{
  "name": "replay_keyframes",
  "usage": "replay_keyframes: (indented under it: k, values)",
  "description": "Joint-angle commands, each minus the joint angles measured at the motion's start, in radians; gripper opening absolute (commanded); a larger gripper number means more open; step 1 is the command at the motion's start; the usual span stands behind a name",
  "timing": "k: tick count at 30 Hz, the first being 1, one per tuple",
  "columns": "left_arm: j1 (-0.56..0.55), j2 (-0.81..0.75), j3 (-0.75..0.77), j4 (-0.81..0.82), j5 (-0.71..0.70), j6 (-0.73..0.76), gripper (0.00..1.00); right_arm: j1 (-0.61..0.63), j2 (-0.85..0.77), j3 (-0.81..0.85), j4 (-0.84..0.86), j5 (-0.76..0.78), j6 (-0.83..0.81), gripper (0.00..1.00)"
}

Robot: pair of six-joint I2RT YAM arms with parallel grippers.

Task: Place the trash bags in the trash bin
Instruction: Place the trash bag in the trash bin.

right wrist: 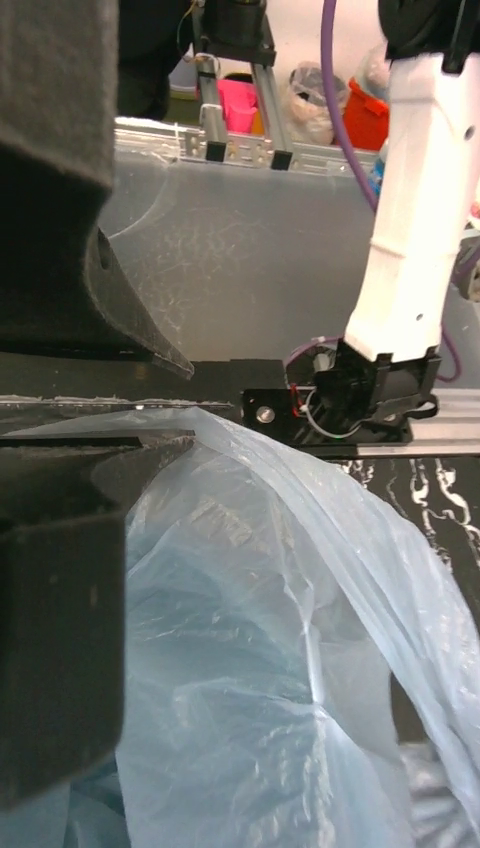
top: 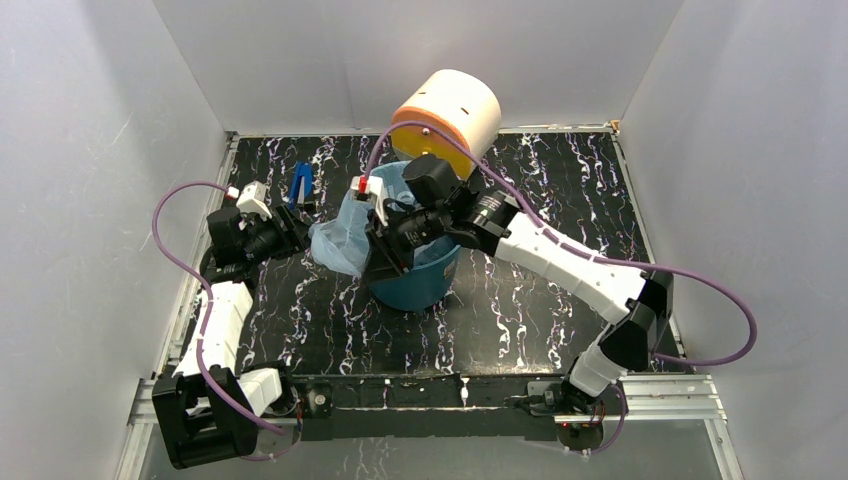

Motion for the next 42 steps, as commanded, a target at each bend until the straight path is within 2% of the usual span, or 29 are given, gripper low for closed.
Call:
replay_keyframes:
  k: [1, 7, 10, 14, 17, 21, 26, 30, 32, 35, 39, 42]
  values:
    - [0.004, -0.004, 0.004, 0.007, 0.0, 0.002, 0.57, 0.016, 0.045, 0.03, -0.101, 0.053, -0.031, 0.37]
    - [0.003, 0.004, 0.001, 0.007, 0.002, -0.005, 0.58, 0.025, 0.123, 0.147, -0.243, 0.065, -0.039, 0.5]
    - [0.003, 0.006, 0.003, 0.007, -0.001, -0.007, 0.58, 0.031, 0.123, 0.181, -0.243, -0.004, -0.043, 0.55]
    - [0.003, -0.013, 0.001, 0.007, -0.04, -0.005, 0.58, 0.04, 0.085, 0.194, -0.235, -0.015, -0.046, 0.57]
    - [0.003, -0.043, 0.012, -0.06, -0.136, 0.022, 0.65, 0.042, 0.048, 0.151, -0.223, 0.001, -0.059, 0.6]
    - [0.003, -0.115, 0.027, -0.141, -0.362, 0.025, 0.67, 0.043, 0.037, 0.12, -0.261, 0.051, -0.074, 0.63]
    - [0.005, -0.11, 0.053, -0.207, -0.505, 0.01, 0.69, 0.043, 0.062, 0.121, -0.284, 0.088, -0.072, 0.64]
    - [0.004, -0.099, 0.112, -0.277, -0.568, -0.004, 0.71, 0.048, 0.094, 0.174, -0.34, 0.101, -0.079, 0.64]
    - [0.005, -0.093, 0.186, -0.314, -0.562, -0.028, 0.72, 0.051, 0.1, 0.191, -0.361, 0.12, -0.084, 0.65]
    - [0.005, -0.065, 0.283, -0.36, -0.438, -0.032, 0.73, 0.052, 0.104, 0.208, -0.39, 0.117, -0.097, 0.66]
    - [0.005, -0.042, 0.316, -0.399, -0.214, -0.037, 0.73, 0.053, 0.099, 0.205, -0.399, 0.125, -0.122, 0.67]
    - [0.005, -0.045, 0.336, -0.438, -0.148, -0.033, 0.73, 0.054, 0.101, 0.207, -0.399, 0.147, -0.108, 0.67]
